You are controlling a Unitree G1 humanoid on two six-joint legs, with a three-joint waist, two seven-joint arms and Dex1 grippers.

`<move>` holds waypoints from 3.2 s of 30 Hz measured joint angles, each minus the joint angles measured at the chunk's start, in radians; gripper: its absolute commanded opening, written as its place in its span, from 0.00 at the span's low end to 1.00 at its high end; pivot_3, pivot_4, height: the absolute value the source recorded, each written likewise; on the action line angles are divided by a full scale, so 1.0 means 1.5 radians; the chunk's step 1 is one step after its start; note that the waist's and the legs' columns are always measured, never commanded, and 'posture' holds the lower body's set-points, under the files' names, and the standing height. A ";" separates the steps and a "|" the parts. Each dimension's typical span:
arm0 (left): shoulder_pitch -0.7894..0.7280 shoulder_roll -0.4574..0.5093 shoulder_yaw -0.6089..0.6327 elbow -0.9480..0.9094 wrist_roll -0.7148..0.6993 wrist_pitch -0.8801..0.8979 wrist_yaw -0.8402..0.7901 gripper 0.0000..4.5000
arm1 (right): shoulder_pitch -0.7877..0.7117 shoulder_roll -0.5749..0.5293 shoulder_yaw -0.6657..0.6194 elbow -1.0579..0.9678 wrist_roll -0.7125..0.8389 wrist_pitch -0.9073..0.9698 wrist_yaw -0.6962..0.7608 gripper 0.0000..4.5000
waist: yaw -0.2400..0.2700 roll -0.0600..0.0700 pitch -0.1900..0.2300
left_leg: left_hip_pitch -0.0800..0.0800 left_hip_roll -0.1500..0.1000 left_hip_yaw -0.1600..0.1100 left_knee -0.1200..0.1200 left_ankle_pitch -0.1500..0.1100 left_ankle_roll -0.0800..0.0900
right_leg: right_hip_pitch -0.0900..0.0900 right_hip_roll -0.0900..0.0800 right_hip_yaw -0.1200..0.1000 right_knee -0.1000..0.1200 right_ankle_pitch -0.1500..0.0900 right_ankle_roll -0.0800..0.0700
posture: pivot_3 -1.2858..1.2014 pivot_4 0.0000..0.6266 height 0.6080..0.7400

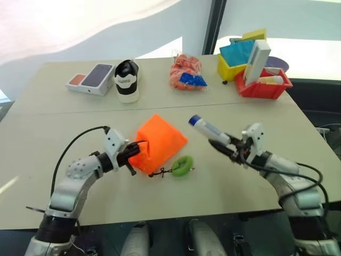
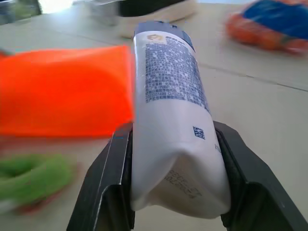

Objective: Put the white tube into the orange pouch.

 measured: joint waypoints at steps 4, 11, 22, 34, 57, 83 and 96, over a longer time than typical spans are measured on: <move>-0.067 0.001 -0.003 0.017 -0.033 0.071 -0.028 0.00 | 0.026 -0.012 0.075 -0.116 0.039 0.084 0.013 0.34 | -0.001 0.000 0.000 | 0.000 0.000 0.000 0.001 0.000 0.000 | 0.000 0.000 0.000 0.000 -0.002 -0.001 | 0.52 0.24 1.00; -0.180 -0.026 -0.040 0.054 -0.035 0.132 -0.039 0.00 | 0.016 -0.006 0.142 -0.143 0.012 0.118 -0.020 0.34 | 0.005 -0.001 0.000 | -0.001 -0.001 0.000 0.002 0.000 0.000 | 0.001 -0.001 0.000 -0.002 -0.002 -0.001 | 0.52 0.24 1.00; -0.307 -0.103 -0.086 0.097 -0.023 0.197 -0.026 0.00 | 0.014 -0.030 0.114 -0.167 0.031 0.127 -0.002 0.34 | 0.003 -0.001 0.000 | -0.001 -0.001 -0.001 0.001 0.000 0.000 | 0.000 0.000 0.000 -0.001 -0.001 0.001 | 0.52 0.24 1.00; -0.326 -0.117 -0.112 0.085 -0.018 0.220 -0.026 0.00 | 0.082 -0.057 0.021 -0.199 0.065 0.129 -0.024 0.34 | 0.001 -0.001 0.000 | -0.001 -0.001 -0.001 0.000 0.000 0.000 | 0.000 0.000 0.000 -0.001 -0.001 0.002 | 0.52 0.24 1.00; -0.238 -0.103 -0.138 -0.033 -0.022 0.321 -0.009 0.00 | 0.133 -0.003 0.040 -0.266 0.033 0.175 -0.203 0.34 | 0.003 -0.001 0.000 | -0.001 -0.001 0.000 0.001 0.000 0.000 | 0.001 -0.001 0.000 -0.002 -0.003 0.001 | 0.52 0.24 1.00; -0.236 -0.119 -0.130 -0.034 -0.023 0.317 0.046 0.00 | -0.068 0.198 0.135 -0.135 -0.114 0.260 -0.416 0.34 | 0.002 -0.001 0.000 | -0.001 -0.001 -0.001 0.000 0.000 0.000 | 0.000 -0.001 0.000 -0.001 0.000 0.000 | 0.52 0.24 1.00; -0.220 -0.125 -0.109 -0.067 -0.052 0.353 0.061 0.00 | -0.135 0.250 0.125 -0.115 -0.158 0.292 -0.481 0.34 | 0.000 -0.001 0.000 | -0.001 -0.001 -0.001 0.000 0.000 0.000 | 0.000 -0.001 0.000 -0.001 0.000 0.000 | 0.52 0.24 1.00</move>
